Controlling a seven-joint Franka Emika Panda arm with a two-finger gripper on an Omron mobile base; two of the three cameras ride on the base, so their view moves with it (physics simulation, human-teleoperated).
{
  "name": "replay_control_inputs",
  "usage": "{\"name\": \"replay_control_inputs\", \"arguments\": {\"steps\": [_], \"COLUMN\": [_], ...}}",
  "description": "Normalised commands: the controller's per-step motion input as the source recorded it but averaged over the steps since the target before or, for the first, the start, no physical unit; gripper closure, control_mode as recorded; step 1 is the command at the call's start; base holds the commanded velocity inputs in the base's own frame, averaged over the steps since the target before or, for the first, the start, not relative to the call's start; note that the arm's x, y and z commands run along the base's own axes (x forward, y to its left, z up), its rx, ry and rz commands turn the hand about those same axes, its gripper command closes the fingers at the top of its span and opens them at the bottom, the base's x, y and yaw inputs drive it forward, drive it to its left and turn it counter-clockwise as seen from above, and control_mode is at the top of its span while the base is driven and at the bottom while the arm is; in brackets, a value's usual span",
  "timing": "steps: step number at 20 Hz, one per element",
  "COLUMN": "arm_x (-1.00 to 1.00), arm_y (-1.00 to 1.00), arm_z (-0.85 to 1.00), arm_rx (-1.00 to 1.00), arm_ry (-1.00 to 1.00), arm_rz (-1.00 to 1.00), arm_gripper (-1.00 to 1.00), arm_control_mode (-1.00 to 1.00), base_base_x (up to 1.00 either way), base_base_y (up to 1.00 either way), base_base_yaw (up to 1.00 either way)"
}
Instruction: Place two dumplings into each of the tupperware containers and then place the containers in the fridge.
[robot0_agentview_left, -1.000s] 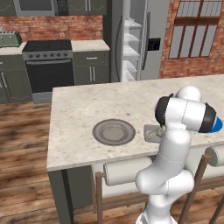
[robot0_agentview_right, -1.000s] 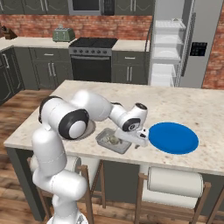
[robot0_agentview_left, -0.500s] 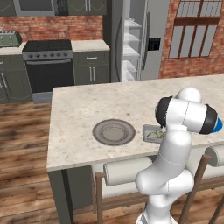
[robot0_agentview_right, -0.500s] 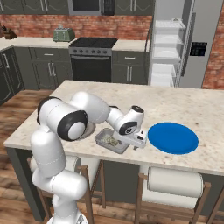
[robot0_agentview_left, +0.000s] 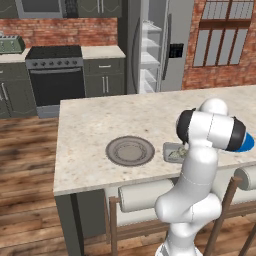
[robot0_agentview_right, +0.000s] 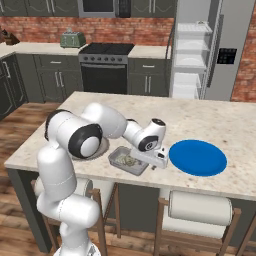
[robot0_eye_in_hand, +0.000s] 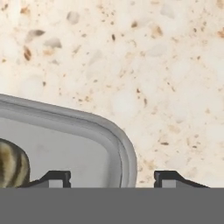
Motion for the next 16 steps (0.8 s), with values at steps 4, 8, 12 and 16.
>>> {"name": "replay_control_inputs", "arguments": {"steps": [4,8,12,16], "arm_x": [0.0,0.0,0.0,0.0], "arm_y": [0.0,0.0,0.0,-0.03], "arm_z": [0.0,0.0,0.03,0.52], "arm_rx": [0.0,0.0,0.0,0.0], "arm_ry": [0.0,0.0,0.0,0.0], "arm_rz": [0.0,0.0,0.0,-0.08], "arm_gripper": [1.0,1.0,1.0,1.0], "arm_control_mode": [-1.0,-1.0,-1.0,-1.0], "base_base_x": [0.0,0.0,0.0,0.0], "base_base_y": [0.0,0.0,0.0,0.0], "base_base_yaw": [0.0,0.0,0.0,0.0]}}
